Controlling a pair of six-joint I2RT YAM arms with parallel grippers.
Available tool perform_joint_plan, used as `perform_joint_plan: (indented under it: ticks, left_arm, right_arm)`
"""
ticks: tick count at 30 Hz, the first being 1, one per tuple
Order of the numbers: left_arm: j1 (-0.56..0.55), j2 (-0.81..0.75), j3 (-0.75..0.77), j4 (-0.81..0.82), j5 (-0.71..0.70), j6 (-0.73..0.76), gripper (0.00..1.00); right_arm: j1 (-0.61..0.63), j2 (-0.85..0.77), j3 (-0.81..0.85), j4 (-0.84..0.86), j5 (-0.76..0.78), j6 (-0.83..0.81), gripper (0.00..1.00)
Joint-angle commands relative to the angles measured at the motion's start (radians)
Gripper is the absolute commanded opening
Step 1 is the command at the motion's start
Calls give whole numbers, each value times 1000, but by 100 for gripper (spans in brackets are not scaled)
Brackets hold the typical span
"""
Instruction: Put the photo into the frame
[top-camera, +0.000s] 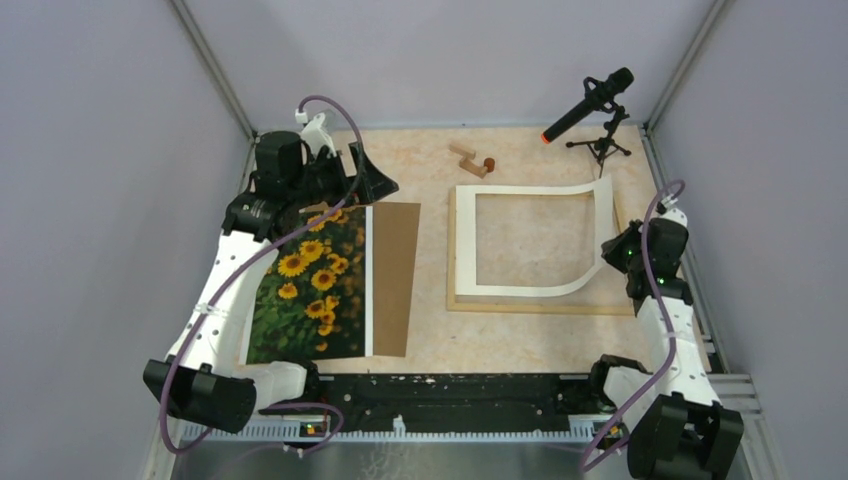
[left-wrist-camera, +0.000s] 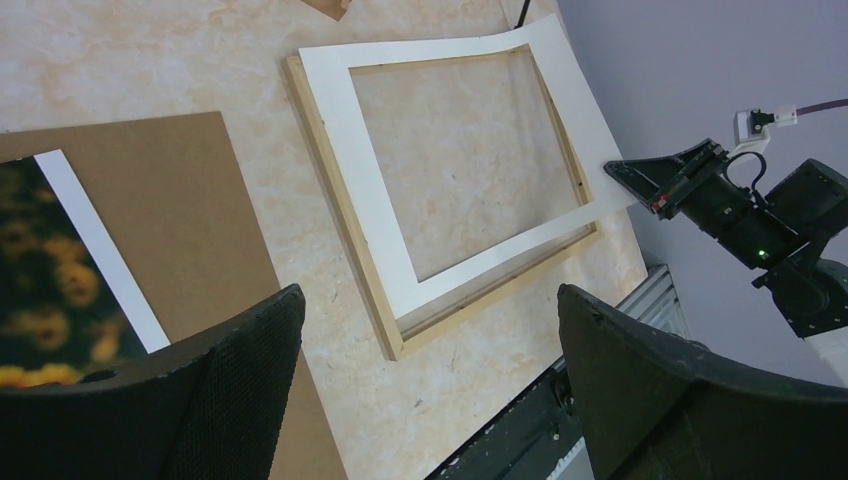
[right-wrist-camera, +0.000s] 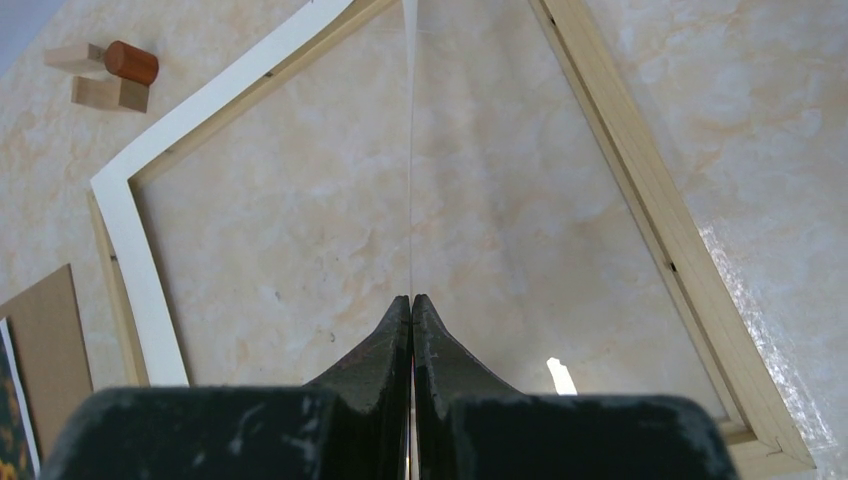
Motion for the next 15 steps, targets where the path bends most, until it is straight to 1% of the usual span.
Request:
perform_joint_plan:
  ticks: [1,8,15]
  left_arm:
    - [-7,-1,-12,51,2,28,99]
    - [-12,6,-17,51,3,31,99]
    - [-19,22,-17,54,2,31,99]
  right_arm:
    - [-6,-6,93,-90,-50,-46,0]
    - [-6,-69,108,-141,-32,-39,0]
    - [-6,-125,122,-153,-96,-37,0]
